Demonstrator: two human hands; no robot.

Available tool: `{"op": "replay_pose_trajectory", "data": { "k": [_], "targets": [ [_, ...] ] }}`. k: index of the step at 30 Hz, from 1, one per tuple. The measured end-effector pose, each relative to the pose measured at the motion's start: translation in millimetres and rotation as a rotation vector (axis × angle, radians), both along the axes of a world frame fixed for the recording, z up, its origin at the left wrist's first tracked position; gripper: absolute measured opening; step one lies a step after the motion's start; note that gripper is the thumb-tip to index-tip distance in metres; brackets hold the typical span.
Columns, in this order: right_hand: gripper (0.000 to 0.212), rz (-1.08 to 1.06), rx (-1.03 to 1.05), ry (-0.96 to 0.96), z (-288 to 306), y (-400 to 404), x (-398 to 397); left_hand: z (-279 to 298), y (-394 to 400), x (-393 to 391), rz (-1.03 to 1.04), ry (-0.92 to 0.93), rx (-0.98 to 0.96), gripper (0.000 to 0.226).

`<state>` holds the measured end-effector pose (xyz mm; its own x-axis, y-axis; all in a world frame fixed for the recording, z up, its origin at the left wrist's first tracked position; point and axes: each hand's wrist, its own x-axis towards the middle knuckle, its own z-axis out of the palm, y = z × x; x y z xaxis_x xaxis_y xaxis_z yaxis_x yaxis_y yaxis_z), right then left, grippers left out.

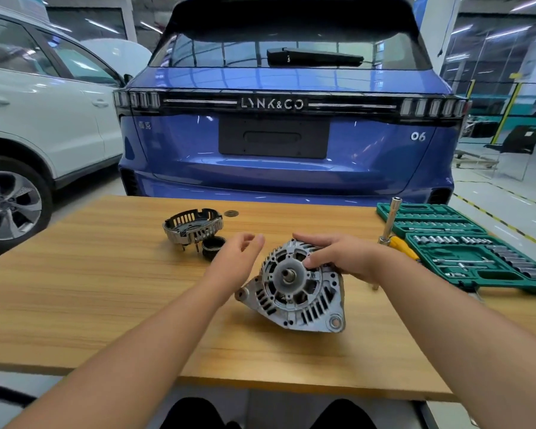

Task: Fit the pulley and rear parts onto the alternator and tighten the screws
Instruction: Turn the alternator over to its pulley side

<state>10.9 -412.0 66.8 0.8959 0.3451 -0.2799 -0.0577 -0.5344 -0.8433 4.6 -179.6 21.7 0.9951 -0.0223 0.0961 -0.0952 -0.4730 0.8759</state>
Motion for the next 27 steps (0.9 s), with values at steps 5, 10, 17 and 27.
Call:
{"op": "replay_pose_trajectory", "data": {
  "k": [5,10,17,27],
  "targets": [
    [0.06,-0.248,0.058,0.002,-11,10,-13,7,-24,12,-0.272,0.256,0.068,0.067],
    [0.077,-0.534,-0.027,-0.283,-41,34,-24,-5,-23,11,-0.322,0.446,-0.182,0.095],
    [0.09,-0.393,-0.319,-0.411,-34,30,1,-26,-33,3,-0.016,0.314,-0.283,0.089],
    [0.072,-0.344,-0.304,-0.382,-33,47,21,-25,-16,24,0.075,0.231,-0.266,0.057]
  ]
}}
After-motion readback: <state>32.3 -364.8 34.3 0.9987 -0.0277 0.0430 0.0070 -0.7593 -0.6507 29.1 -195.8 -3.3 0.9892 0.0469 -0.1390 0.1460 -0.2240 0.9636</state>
